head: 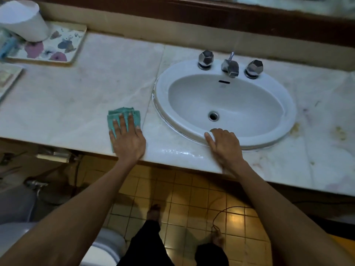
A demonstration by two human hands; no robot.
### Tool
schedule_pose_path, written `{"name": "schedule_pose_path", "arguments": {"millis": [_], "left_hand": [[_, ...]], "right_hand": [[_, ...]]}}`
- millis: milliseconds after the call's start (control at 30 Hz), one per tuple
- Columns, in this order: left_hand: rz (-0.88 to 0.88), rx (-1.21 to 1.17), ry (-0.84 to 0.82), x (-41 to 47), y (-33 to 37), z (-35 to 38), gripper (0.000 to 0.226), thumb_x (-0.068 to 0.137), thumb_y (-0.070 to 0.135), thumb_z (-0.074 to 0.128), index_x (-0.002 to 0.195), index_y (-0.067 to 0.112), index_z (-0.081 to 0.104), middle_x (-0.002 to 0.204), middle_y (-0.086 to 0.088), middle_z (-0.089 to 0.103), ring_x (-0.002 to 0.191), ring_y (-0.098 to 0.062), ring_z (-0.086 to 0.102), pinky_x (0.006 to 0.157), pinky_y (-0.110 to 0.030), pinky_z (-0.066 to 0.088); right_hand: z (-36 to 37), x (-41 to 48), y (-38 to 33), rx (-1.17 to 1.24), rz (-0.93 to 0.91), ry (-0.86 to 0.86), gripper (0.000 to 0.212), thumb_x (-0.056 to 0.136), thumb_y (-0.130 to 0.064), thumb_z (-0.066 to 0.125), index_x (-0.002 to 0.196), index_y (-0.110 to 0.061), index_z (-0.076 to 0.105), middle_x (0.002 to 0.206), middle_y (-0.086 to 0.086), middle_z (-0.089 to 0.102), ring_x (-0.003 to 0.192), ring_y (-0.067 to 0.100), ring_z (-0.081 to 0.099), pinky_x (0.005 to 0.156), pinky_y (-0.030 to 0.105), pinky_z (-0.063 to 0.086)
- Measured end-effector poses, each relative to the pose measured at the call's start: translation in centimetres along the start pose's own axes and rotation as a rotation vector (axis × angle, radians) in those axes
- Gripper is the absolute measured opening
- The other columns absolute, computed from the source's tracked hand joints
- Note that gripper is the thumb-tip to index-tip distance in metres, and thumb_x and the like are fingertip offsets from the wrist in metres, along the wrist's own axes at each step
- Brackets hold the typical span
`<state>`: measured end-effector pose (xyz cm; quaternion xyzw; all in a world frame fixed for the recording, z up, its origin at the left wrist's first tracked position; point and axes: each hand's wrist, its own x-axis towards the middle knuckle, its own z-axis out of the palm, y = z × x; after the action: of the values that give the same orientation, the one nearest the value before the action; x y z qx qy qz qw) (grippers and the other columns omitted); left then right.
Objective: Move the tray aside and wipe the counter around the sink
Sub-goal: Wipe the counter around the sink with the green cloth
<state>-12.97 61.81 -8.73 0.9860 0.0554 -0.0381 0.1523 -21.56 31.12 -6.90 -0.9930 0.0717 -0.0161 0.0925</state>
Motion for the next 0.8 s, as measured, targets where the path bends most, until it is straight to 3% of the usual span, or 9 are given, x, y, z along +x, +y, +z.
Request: {"name": "schedule_pose_path", "arguments": {"millis": [100, 233, 567, 700, 800], "left_hand": [[-0.001, 0.014, 0.004, -1.2, 1.4, 0.6, 0.059, 0.106, 0.044, 0.017, 0.161, 0.027, 0.005, 0.169, -0.004, 0.0, 0.156, -0.026, -0.003, 0.124, -0.05, -0.001], [-0.012, 0.02, -0.009, -4.2, 5.2, 1.7, 0.059, 0.106, 0.043, 0.016, 0.161, 0.027, 0.003, 0.169, -0.004, -0.003, 0.156, -0.026, -0.004, 0.124, -0.051, -0.002], [-0.102, -0.038, 0.1, -14.6, 18.2, 7.0, 0.059, 0.106, 0.038, 0.022, 0.16, 0.015, 0.016, 0.167, -0.011, 0.013, 0.155, -0.031, 0.009, 0.123, -0.053, 0.007], [-0.122, -0.059, 0.142, -18.9, 22.6, 9.3, 0.058, 0.106, 0.035, 0.028, 0.157, 0.009, 0.025, 0.164, -0.017, 0.022, 0.153, -0.036, 0.016, 0.122, -0.056, 0.014], [-0.122, -0.072, 0.135, -21.8, 26.6, 10.7, 0.059, 0.106, 0.037, 0.025, 0.158, 0.009, 0.022, 0.165, -0.016, 0.018, 0.154, -0.034, 0.012, 0.123, -0.055, 0.01]], "right_hand": [[-0.3, -1.0, 2.9, 0.038, -0.036, -0.004, 0.052, 0.101, -0.05, 0.026, 0.112, -0.016, 0.062, 0.104, 0.006, 0.068, 0.092, 0.028, 0.059, 0.085, 0.039, 0.04], [-1.9, -1.8, 6.7, 0.085, -0.094, -0.002, 0.057, 0.099, -0.045, 0.017, 0.105, -0.012, 0.063, 0.098, 0.007, 0.067, 0.089, 0.03, 0.058, 0.085, 0.04, 0.038], [-4.5, -2.1, 19.6, -0.018, -0.359, 0.031, 0.038, 0.103, -0.035, 0.029, 0.104, -0.014, 0.061, 0.094, 0.006, 0.064, 0.091, 0.028, 0.058, 0.092, 0.039, 0.036], [-5.3, -2.1, 23.2, 0.006, -0.43, 0.013, 0.036, 0.104, -0.036, 0.027, 0.111, -0.015, 0.055, 0.106, 0.003, 0.061, 0.103, 0.025, 0.054, 0.097, 0.039, 0.036], [-6.3, -2.8, 24.9, 0.061, -0.452, -0.008, 0.039, 0.104, -0.036, 0.029, 0.123, -0.011, 0.053, 0.121, 0.005, 0.057, 0.116, 0.028, 0.05, 0.098, 0.04, 0.037]]}}
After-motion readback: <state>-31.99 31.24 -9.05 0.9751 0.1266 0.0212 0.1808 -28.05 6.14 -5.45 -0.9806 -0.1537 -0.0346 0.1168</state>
